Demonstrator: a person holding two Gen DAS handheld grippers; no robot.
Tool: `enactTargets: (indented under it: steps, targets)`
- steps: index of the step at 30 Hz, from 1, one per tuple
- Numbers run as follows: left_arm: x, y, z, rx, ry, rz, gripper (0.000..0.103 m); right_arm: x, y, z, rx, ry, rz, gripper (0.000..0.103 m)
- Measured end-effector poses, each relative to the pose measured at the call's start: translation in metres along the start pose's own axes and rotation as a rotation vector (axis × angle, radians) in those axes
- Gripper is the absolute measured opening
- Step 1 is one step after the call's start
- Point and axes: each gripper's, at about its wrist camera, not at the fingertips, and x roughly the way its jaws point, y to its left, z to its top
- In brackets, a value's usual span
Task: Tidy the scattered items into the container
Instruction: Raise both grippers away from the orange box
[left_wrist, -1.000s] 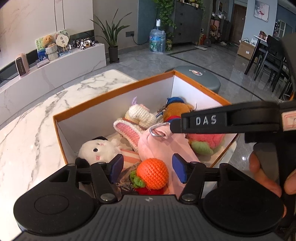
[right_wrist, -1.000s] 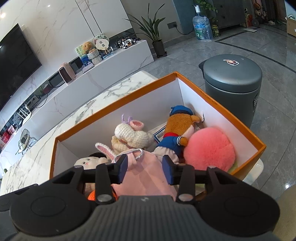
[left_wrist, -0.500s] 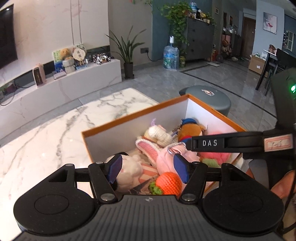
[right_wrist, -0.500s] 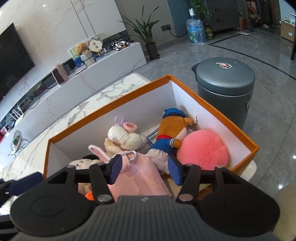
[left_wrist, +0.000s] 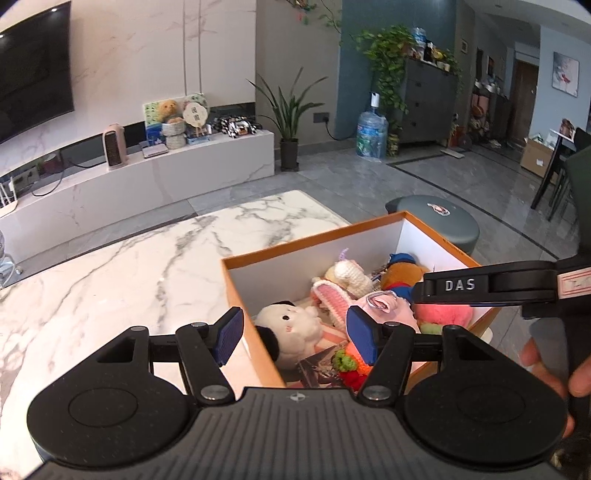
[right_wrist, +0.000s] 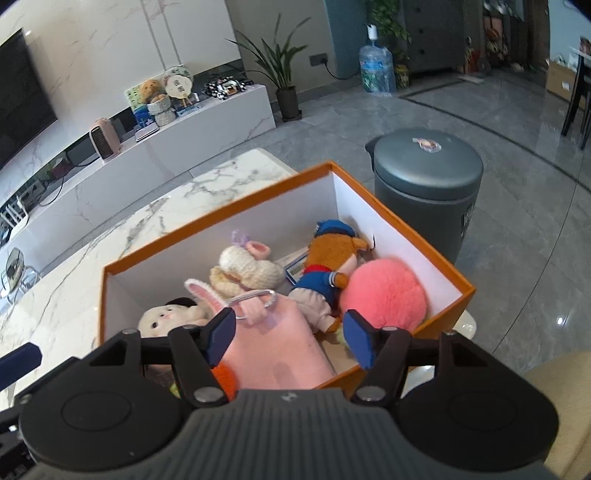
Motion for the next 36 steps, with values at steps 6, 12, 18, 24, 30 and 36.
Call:
enactTargets:
  steps: [6, 12, 18, 24, 30, 36]
  targets:
    - [-0.017, 0.007, -0.004, -0.029, -0.023, 0.023, 0.075, -0.037, 0.021, 0.002, -0.056, -0.028, -0.011, 0.070]
    - [-0.033, 0.013, -0.007, -0.054, -0.054, 0.035, 0.075, -0.077, 0.036, -0.001, -0.096, -0.086, 0.002, 0.075]
    - [-0.039, 0.018, -0.016, -0.078, -0.041, 0.032, 0.075, -0.095, 0.042, -0.017, -0.128, -0.108, -0.016, 0.078]
    - [-0.038, 0.023, -0.030, -0.088, -0.015, 0.011, 0.075, -0.089, 0.040, -0.035, -0.123, -0.061, -0.038, 0.078]
    - [-0.034, 0.020, -0.038, -0.065, 0.013, 0.013, 0.075, -0.087, 0.043, -0.047, -0.145, -0.039, -0.050, 0.078]
    - [-0.036, 0.023, -0.048, -0.092, 0.031, -0.001, 0.075, -0.085, 0.042, -0.053, -0.144, -0.023, -0.053, 0.078]
